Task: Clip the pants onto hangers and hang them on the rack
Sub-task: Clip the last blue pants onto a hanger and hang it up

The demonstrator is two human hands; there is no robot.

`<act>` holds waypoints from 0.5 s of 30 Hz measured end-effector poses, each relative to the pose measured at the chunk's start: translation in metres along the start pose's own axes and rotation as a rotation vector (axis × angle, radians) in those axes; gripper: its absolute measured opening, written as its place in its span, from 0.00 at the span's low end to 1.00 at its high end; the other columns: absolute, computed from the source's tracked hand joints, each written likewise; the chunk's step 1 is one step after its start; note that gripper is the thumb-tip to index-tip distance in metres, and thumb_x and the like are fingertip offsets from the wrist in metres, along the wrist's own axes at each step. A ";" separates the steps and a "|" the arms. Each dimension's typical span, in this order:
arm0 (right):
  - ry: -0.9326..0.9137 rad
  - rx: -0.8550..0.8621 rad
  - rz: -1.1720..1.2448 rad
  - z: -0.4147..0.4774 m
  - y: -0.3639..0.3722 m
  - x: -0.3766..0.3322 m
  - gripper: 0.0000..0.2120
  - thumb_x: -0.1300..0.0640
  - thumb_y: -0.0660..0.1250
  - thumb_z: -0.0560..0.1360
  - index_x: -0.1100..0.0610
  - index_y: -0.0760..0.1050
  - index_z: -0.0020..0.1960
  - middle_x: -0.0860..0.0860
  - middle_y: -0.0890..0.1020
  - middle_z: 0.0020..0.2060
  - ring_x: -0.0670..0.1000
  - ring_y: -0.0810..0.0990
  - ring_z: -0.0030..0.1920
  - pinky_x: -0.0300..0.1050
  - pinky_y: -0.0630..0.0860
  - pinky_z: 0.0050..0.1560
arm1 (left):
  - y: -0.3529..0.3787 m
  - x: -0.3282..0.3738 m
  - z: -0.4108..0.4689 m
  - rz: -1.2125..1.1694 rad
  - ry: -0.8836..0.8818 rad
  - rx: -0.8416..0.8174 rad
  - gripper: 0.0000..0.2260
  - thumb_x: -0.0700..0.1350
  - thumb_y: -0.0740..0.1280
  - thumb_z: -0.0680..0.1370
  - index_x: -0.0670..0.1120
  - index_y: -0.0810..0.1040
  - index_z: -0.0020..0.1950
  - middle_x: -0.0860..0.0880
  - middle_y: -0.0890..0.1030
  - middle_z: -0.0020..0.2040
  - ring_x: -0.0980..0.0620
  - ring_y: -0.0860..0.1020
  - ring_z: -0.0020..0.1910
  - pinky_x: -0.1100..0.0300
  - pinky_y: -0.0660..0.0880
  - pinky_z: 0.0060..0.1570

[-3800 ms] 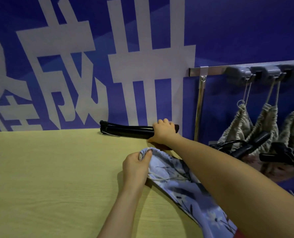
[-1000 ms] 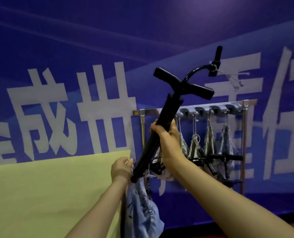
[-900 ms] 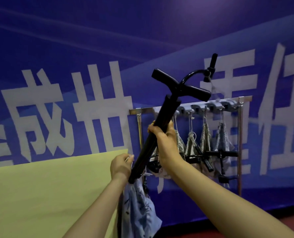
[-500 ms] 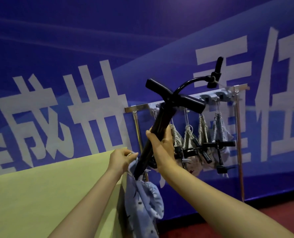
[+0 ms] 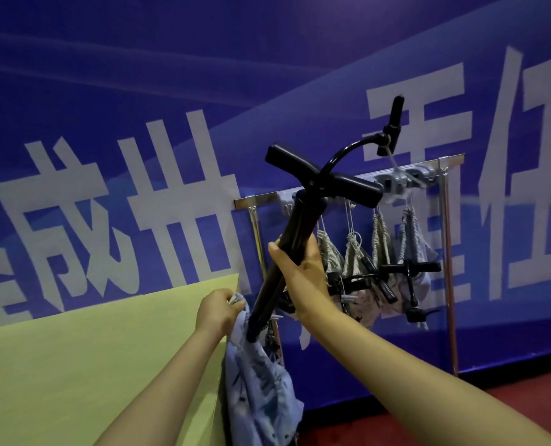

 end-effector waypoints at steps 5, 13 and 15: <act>0.006 0.011 0.042 0.001 -0.010 -0.012 0.12 0.54 0.70 0.74 0.53 0.72 0.55 0.45 0.77 0.41 0.38 0.78 0.39 0.25 0.73 0.34 | 0.012 -0.026 0.000 0.064 -0.047 0.008 0.20 0.44 0.63 0.78 0.46 0.59 0.29 0.49 0.64 0.27 0.46 0.67 0.35 0.58 0.59 0.35; -0.126 -0.006 0.009 0.003 -0.009 -0.048 0.07 0.54 0.70 0.73 0.50 0.72 0.46 0.45 0.77 0.38 0.43 0.79 0.41 0.34 0.75 0.43 | 0.023 -0.015 0.001 -0.007 -0.049 0.007 0.15 0.46 0.65 0.77 0.38 0.72 0.35 0.36 0.75 0.34 0.39 0.75 0.39 0.58 0.60 0.36; -0.127 -0.048 0.017 0.000 -0.005 -0.050 0.07 0.55 0.70 0.73 0.51 0.72 0.47 0.46 0.78 0.39 0.44 0.79 0.43 0.35 0.76 0.44 | 0.021 -0.003 0.003 -0.062 -0.034 0.026 0.15 0.44 0.65 0.77 0.39 0.71 0.32 0.35 0.74 0.34 0.38 0.75 0.40 0.58 0.60 0.35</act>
Point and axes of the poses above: each hand's wrist, its own z-axis towards the middle knuckle, its own y-axis out of the palm, x = y × z, the point moved 7 cm from there along z, towards the middle knuckle
